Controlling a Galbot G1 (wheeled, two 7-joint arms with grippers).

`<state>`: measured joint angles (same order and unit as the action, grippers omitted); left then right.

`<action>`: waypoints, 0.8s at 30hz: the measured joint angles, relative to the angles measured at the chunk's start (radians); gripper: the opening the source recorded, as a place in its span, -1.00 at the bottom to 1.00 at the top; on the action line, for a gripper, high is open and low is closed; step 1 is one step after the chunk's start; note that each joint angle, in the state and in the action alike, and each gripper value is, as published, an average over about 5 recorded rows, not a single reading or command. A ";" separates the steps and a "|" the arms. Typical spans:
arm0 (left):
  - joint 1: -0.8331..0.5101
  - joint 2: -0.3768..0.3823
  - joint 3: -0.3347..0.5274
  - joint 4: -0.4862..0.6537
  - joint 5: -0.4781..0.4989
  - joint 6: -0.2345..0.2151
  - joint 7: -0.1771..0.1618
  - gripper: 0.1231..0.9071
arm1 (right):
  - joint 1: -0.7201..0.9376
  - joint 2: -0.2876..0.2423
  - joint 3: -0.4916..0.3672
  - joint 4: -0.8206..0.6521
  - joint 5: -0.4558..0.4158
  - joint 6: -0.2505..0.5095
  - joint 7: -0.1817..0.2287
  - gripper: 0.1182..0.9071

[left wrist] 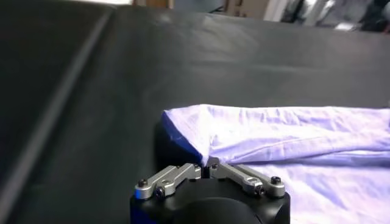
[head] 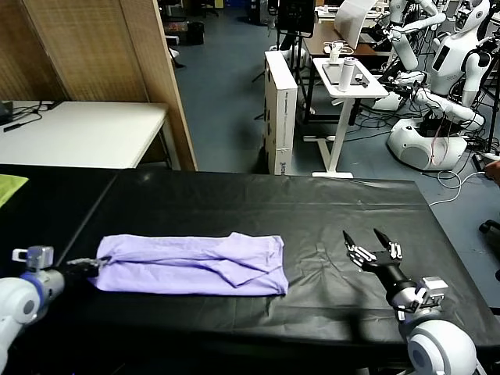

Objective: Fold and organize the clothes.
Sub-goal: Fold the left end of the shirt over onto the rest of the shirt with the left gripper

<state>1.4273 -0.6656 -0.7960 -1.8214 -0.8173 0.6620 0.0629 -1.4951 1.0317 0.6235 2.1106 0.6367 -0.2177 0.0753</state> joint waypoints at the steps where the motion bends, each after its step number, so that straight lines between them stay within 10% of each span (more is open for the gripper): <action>1: 0.005 0.003 -0.011 0.003 0.021 -0.014 0.000 -0.87 | 0.000 0.000 0.000 -0.002 0.000 0.001 0.000 1.00; 9: 0.025 -0.009 -0.047 -0.018 0.066 -0.037 -0.021 -0.87 | -0.007 0.011 -0.001 -0.006 -0.009 0.002 -0.001 1.00; 16: 0.003 -0.076 -0.012 -0.123 -0.120 0.070 -0.085 -0.87 | -0.042 0.036 0.007 -0.002 -0.041 0.006 -0.007 1.00; 24: -0.064 -0.182 0.082 -0.241 -0.335 0.074 -0.145 -0.87 | -0.070 0.057 0.024 0.002 -0.072 0.002 -0.009 1.00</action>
<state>1.3634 -0.8477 -0.7138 -2.0623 -1.1523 0.7363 -0.0818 -1.5648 1.0890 0.6472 2.1129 0.5645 -0.2157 0.0659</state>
